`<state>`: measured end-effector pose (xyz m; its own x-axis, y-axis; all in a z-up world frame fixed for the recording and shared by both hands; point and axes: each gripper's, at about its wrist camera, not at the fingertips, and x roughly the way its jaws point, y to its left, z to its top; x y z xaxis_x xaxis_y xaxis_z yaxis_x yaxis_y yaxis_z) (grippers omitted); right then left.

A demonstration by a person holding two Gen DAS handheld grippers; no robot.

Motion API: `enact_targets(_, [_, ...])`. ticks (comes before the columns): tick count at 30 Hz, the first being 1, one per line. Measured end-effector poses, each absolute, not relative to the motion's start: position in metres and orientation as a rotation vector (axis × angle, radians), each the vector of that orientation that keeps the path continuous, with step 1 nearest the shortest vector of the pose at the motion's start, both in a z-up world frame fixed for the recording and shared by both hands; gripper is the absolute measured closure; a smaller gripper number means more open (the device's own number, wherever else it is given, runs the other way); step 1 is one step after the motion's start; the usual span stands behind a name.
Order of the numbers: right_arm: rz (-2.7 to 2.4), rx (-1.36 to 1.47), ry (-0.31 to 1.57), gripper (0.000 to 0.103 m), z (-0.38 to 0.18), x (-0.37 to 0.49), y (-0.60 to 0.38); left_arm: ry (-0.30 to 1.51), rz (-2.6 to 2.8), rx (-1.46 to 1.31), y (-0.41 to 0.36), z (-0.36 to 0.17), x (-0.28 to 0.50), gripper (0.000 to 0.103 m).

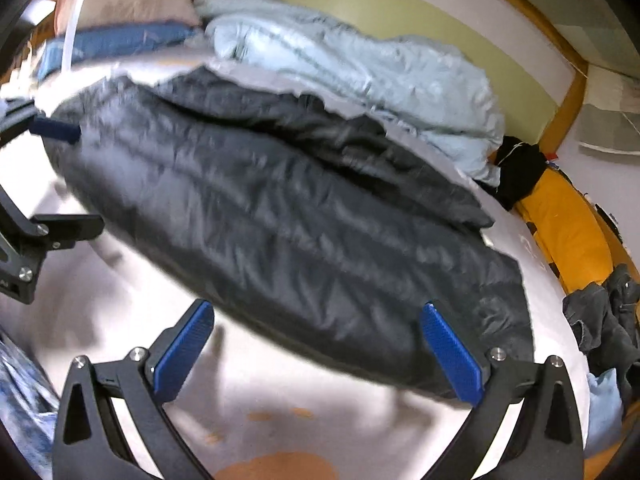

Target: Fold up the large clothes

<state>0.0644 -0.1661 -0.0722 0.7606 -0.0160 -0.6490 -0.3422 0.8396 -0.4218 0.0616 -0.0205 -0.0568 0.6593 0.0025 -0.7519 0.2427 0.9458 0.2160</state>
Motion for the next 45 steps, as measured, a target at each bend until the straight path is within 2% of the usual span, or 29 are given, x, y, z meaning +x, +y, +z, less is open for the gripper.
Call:
enact_targets(4, [0.007, -0.618, 0.67, 0.0, -0.082, 0.079, -0.172, 0.855, -0.01, 0.368, -0.018, -0.072, 0.074, 0.0])
enact_targets(10, [-0.081, -0.348, 0.804, 0.0, -0.074, 0.107, -0.227, 0.884, 0.09, 0.248, 0.018, -0.073, 0.093, 0.0])
enact_targets(15, [-0.118, -0.282, 0.78, 0.0, -0.065, 0.108, -0.243, 0.875, 0.154, 0.2, 0.035, -0.073, 0.098, 0.0])
enact_targets(16, [-0.114, -0.272, 0.773, 0.0, -0.062, 0.107, -0.244, 0.864, 0.166, 0.201, 0.036, -0.072, 0.097, 0.003])
enact_targets(18, [-0.112, -0.256, 0.745, 0.0, -0.056, 0.104, -0.247, 0.838, 0.164, 0.197, 0.036, -0.067, 0.094, 0.019])
enact_targets(20, [-0.108, -0.238, 0.721, 0.0, -0.049, 0.102, -0.249, 0.805, 0.156, 0.191, 0.036, -0.058, 0.09, 0.044])
enact_targets(21, [-0.104, -0.226, 0.708, 0.003, -0.045, 0.101, -0.25, 0.781, 0.153, 0.183, 0.037, -0.052, 0.086, 0.05])
enact_targets(23, [-0.083, -0.205, 0.683, 0.016, -0.037, 0.099, -0.249, 0.742, 0.147, 0.17, 0.039, -0.039, 0.08, 0.07])
enact_targets(25, [-0.059, -0.193, 0.66, 0.038, -0.031, 0.095, -0.249, 0.713, 0.138, 0.151, 0.042, -0.027, 0.074, 0.076])
enact_targets(26, [-0.04, -0.191, 0.648, 0.059, -0.029, 0.093, -0.249, 0.705, 0.125, 0.142, 0.042, -0.022, 0.071, 0.077])
enact_targets(27, [-0.027, -0.187, 0.641, 0.068, -0.026, 0.091, -0.248, 0.7, 0.116, 0.141, 0.042, -0.018, 0.068, 0.077])
enact_targets(30, [0.009, -0.17, 0.636, 0.078, -0.02, 0.084, -0.248, 0.699, 0.117, 0.17, 0.038, -0.01, 0.054, 0.079])
enact_targets(34, [-0.004, -0.151, 0.603, 0.078, -0.009, 0.055, -0.252, 0.71, 0.062, 0.146, 0.04, -0.002, 0.034, 0.079])
enact_targets(39, [0.05, -0.159, 0.636, 0.078, -0.01, 0.027, -0.253, 0.831, 0.0, 0.037, 0.057, -0.005, 0.009, 0.078])
enact_targets(45, [0.115, -0.161, 0.629, 0.076, 0.018, 0.018, -0.257, 0.797, 0.002, 0.05, 0.06, 0.034, -0.009, 0.076])
